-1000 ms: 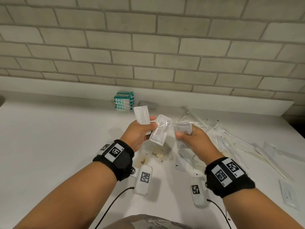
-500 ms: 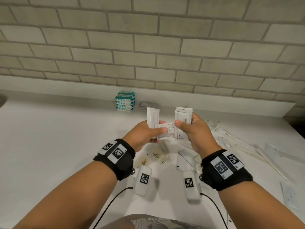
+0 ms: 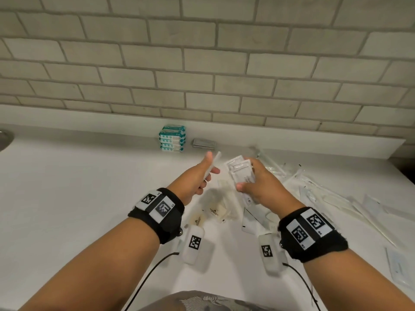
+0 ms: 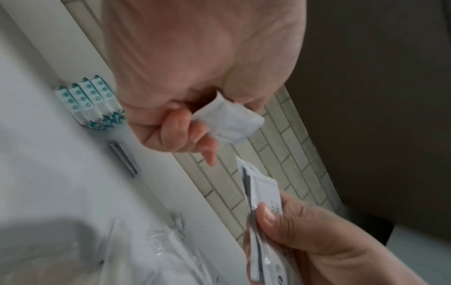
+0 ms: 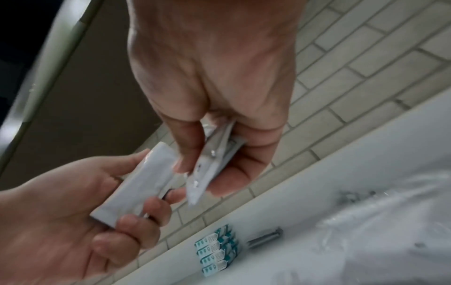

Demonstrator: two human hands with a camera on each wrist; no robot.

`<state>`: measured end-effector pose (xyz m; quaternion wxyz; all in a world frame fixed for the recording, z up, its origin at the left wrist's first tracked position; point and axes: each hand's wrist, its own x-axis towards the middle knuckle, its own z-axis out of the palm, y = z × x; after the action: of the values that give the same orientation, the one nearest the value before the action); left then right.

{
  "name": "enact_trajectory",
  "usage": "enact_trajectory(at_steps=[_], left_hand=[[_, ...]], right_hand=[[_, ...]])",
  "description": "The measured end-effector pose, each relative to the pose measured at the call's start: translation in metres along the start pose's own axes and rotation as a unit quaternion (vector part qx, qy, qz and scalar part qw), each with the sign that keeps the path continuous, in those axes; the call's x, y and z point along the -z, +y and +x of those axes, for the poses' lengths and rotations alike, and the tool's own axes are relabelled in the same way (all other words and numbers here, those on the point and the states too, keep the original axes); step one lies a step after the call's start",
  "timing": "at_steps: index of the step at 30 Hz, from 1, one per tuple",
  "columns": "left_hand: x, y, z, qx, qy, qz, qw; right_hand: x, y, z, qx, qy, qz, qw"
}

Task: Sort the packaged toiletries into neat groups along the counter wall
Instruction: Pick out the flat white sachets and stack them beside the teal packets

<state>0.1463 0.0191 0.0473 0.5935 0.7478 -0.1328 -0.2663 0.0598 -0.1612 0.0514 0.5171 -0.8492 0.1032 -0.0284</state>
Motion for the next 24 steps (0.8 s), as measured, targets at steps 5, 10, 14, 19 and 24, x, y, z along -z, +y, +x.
enact_trajectory(at_steps=[5,10,14,19,24], left_hand=[[0.002,-0.022,0.004,-0.042,-0.001,0.074,0.996],[0.002,-0.028,0.002,-0.053,-0.01,0.08,0.995],[0.002,-0.026,0.002,-0.057,0.011,0.042,0.997],[0.0,-0.005,0.0,-0.122,-0.041,0.178,0.976],[0.003,0.017,-0.002,-0.128,0.037,-0.148,0.98]], right_hand=[[0.01,0.022,0.002,-0.014,0.06,0.104,0.993],[0.019,0.023,-0.003,0.038,0.048,0.12,0.991],[0.027,0.007,-0.004,0.047,0.066,0.115,0.99],[0.01,-0.025,-0.007,0.089,-0.099,-0.04,0.99],[-0.004,-0.028,-0.001,0.077,-0.073,-0.042,0.993]])
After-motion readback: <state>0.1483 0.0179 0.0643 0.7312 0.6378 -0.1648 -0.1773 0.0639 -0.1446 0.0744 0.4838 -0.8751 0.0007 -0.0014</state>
